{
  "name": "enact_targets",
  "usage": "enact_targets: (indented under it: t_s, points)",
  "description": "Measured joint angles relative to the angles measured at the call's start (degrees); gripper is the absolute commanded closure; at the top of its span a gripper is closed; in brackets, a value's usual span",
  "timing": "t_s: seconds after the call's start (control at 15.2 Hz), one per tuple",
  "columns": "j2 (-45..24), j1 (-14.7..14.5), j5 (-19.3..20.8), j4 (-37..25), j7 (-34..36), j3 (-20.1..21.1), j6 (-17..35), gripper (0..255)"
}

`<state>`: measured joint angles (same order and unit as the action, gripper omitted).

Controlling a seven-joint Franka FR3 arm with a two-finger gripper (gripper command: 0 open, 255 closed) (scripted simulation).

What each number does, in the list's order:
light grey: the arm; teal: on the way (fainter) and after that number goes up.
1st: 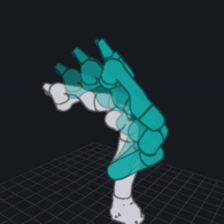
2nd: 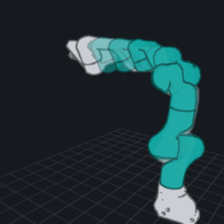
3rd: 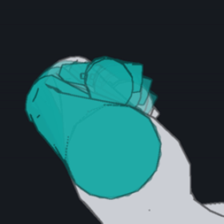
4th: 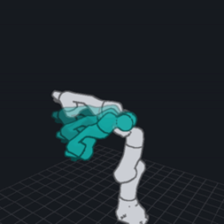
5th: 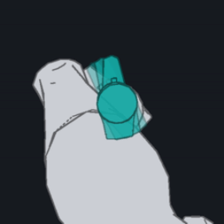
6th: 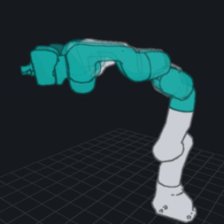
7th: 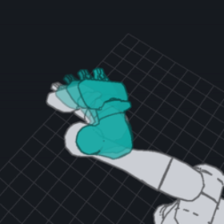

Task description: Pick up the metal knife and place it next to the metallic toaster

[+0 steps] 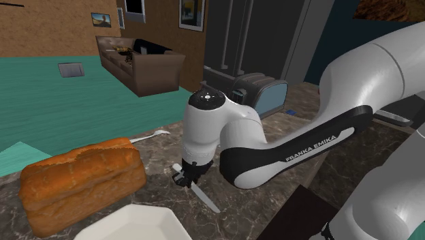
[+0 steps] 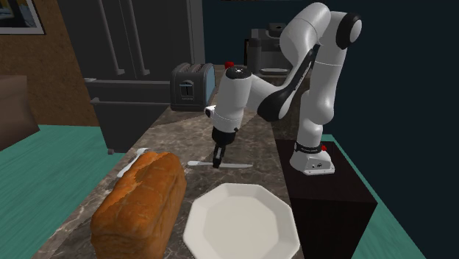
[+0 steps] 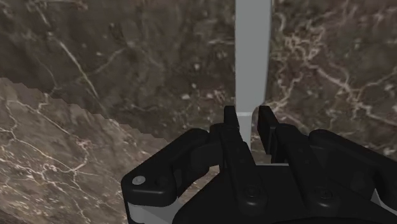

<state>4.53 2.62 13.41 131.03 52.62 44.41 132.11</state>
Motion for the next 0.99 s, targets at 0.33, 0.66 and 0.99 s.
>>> enact_targets:
  t_s: [0.33,0.66,0.99]
  points:
    - [0.1,0.0,0.0,0.0,0.2,0.0,-0.6,255]
    - [1.0,0.0,-1.3,-0.4,-1.3,-0.4,-1.9,255]
    - [3.7,-0.4,-4.2,-2.3,-4.0,-1.2,-5.6,255]
